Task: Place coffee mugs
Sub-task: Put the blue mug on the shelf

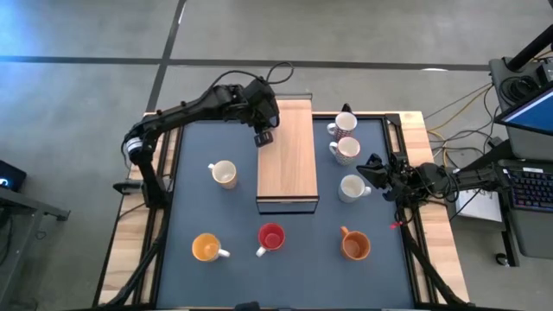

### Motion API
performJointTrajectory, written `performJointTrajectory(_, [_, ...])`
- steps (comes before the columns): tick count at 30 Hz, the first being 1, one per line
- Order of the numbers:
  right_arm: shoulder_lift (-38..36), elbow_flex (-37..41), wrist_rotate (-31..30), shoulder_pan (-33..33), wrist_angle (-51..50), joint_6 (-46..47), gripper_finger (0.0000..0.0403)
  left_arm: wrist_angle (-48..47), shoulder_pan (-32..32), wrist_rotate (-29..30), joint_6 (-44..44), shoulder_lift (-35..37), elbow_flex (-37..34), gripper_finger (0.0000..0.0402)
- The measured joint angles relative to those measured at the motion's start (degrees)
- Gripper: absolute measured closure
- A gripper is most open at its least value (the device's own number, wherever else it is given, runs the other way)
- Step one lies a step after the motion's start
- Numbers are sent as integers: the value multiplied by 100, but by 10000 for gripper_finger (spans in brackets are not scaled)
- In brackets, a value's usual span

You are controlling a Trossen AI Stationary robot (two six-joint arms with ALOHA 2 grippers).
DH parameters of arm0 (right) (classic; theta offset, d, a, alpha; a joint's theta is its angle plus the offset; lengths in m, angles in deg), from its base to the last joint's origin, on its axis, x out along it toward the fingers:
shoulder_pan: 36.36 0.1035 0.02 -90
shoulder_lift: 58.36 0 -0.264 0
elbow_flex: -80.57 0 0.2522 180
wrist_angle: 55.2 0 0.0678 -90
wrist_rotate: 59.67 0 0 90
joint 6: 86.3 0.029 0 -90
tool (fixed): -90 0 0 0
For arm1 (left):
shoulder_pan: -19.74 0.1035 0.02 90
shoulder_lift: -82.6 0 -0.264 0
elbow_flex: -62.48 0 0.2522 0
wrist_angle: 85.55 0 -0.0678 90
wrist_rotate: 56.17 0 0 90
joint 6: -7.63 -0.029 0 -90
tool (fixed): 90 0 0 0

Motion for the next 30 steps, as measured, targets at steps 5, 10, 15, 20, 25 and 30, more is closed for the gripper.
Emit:
performJointTrajectory(5, [0, 1, 1, 1, -2, 0, 342, 125, -4, -2, -96, -93, 0, 345])
performJointTrajectory(10, [0, 0, 1, 0, -1, 1, 342, 331, 5, 0, -98, -95, 0, 336])
performJointTrajectory(15, [0, 0, 0, 1, -2, 1, 342, 330, -1, 0, -96, -93, 0, 323])
performJointTrajectory(20, [0, 2, 2, -1, 0, 1, 342, 344, -4, 0, -190, -65, 2, 306])
performJointTrajectory(25, [0, 0, 2, -1, -2, -1, 342, 174, -7, 0, -364, -51, 270, 291])
performJointTrajectory(30, [0, 2, 0, -1, -1, 0, 342, -459, -5, 0, -938, -47, 516, 288])
